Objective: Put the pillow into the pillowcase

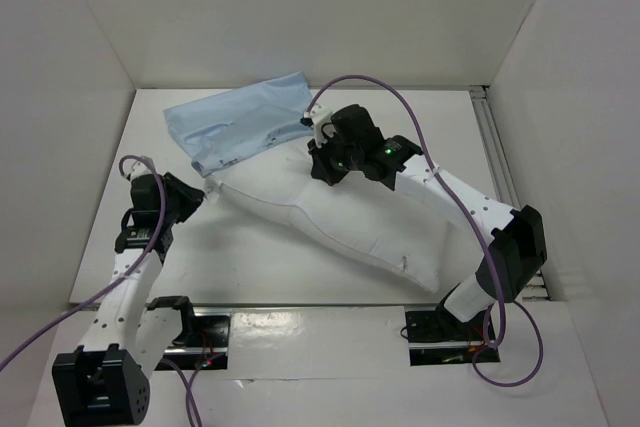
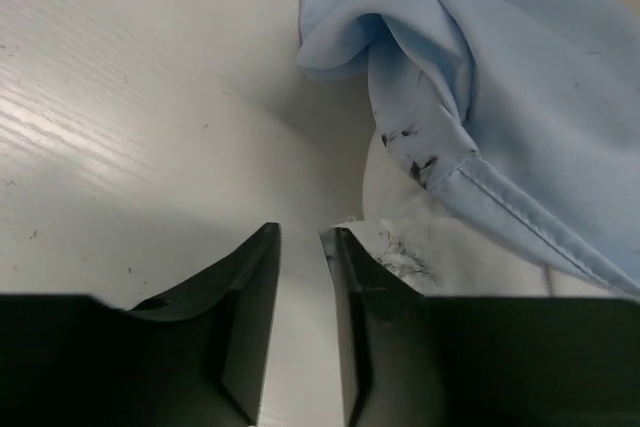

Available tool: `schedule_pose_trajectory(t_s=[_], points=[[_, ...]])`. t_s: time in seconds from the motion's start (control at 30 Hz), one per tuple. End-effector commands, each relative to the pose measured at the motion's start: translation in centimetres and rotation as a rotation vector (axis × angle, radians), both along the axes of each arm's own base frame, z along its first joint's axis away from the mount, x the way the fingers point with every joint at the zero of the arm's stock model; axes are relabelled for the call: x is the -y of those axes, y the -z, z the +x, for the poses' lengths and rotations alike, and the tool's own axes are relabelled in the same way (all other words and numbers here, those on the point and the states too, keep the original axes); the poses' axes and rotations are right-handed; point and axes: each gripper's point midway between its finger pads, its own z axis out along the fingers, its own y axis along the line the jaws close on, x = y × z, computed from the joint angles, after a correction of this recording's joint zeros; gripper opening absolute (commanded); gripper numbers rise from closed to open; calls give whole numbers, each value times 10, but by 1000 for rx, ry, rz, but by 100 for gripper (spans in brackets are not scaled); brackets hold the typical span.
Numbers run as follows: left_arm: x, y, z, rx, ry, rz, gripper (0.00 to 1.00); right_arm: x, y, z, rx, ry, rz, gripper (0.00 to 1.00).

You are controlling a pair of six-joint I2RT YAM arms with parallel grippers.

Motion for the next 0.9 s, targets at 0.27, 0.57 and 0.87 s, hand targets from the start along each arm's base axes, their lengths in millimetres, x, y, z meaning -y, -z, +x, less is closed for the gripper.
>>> schedule_pose_trajectory(t_s=[0.27, 0.57, 0.87], points=[[19, -43, 32, 236, 180, -13, 74, -5, -35, 4, 64, -19, 65, 0], [18, -56, 45, 266, 198, 9, 67, -9, -37, 6, 59, -27, 68, 0], [3, -69, 56, 277, 132, 53, 48, -11, -30, 5, 34, -34, 55, 0]])
